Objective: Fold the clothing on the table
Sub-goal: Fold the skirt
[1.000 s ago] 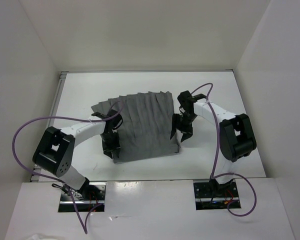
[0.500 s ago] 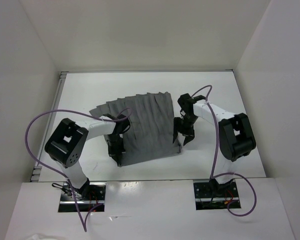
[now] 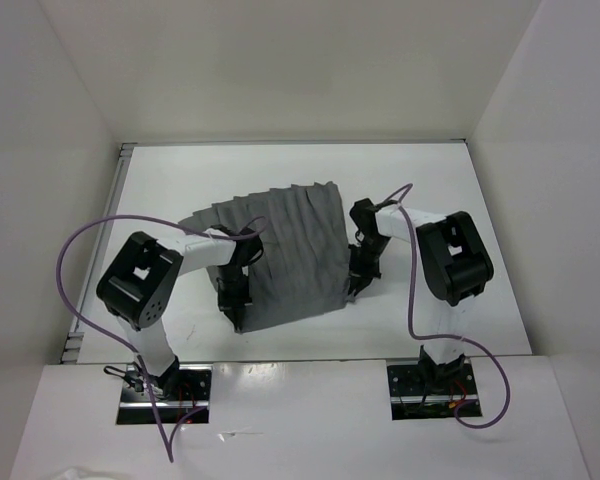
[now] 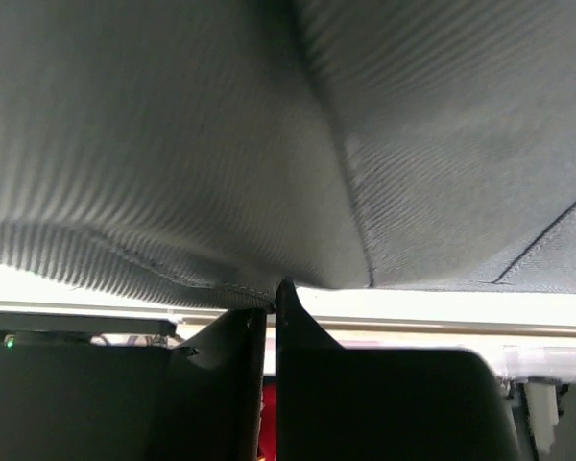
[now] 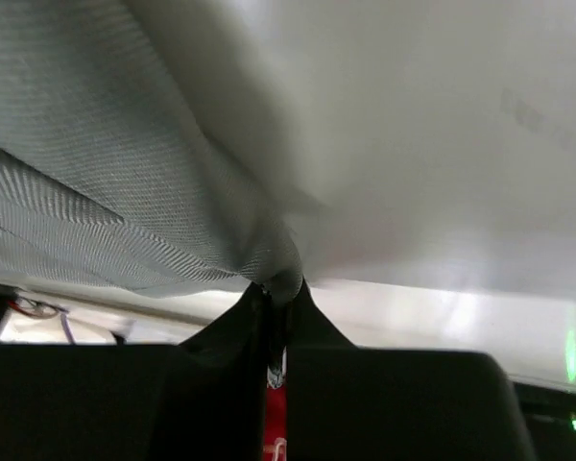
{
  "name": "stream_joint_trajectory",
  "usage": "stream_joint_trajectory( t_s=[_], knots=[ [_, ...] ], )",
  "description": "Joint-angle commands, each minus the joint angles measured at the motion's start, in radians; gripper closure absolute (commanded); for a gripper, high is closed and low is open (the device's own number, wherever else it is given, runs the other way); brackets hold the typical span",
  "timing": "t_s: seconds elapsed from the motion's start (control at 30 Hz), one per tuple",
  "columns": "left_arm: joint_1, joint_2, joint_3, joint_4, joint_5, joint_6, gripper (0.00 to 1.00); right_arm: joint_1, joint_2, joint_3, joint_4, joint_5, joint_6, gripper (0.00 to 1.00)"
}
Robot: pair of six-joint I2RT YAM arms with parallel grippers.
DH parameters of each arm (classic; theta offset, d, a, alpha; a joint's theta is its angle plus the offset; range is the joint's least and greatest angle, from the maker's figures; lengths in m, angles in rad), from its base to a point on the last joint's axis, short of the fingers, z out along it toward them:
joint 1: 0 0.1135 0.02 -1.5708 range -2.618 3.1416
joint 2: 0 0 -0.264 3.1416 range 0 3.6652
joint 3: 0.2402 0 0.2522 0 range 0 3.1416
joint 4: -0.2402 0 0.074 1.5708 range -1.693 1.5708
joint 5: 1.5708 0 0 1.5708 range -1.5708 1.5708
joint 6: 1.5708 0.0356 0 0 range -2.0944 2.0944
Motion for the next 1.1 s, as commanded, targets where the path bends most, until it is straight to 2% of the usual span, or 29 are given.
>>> stream_joint_trajectory(
  t_s=[0.0, 0.1, 0.27, 0.3, 0.37, 0.47, 0.57, 0.8, 0.83, 1.07],
  knots=[
    [0.033, 0.084, 0.032, 0.2, -0.095, 0.057, 1.0, -0.022, 0.042, 0.111, 0.162, 0.077, 0.031, 1.0],
    [0.09, 0.144, 0.173, 0.211, -0.111, 0.12, 1.0, -0.048, -0.013, 0.222, 0.153, 0.134, 0.04, 1.0],
    [0.165, 0.288, 0.466, 0.25, -0.159, 0.228, 1.0, -0.093, 0.012, 0.412, 0.094, 0.155, 0.03, 1.0],
    [0.176, 0.316, 0.544, 0.241, -0.174, 0.24, 1.0, -0.093, 0.022, 0.413, 0.082, 0.155, 0.03, 1.0],
    [0.205, 0.328, 0.586, 0.24, -0.174, 0.249, 1.0, -0.093, 0.022, 0.391, 0.082, 0.146, 0.03, 1.0],
    [0.219, 0.307, 0.559, 0.25, -0.162, 0.265, 1.0, -0.084, -0.003, 0.297, 0.082, 0.105, 0.03, 1.0],
    [0.228, 0.252, 0.446, 0.276, -0.122, 0.265, 1.0, -0.073, -0.04, 0.184, 0.096, 0.093, 0.04, 1.0],
    [0.219, 0.034, 0.208, 0.263, 0.039, 0.265, 1.0, -0.035, -0.104, 0.011, 0.048, 0.083, 0.077, 1.0],
    [0.219, 0.009, 0.194, 0.248, 0.1, 0.275, 1.0, -0.023, -0.139, -0.02, 0.027, 0.073, 0.077, 1.0],
    [0.219, -0.26, 0.177, 0.069, 0.264, 0.307, 1.0, 0.069, -0.372, 0.005, -0.166, 0.047, 0.191, 1.0]
  ],
)
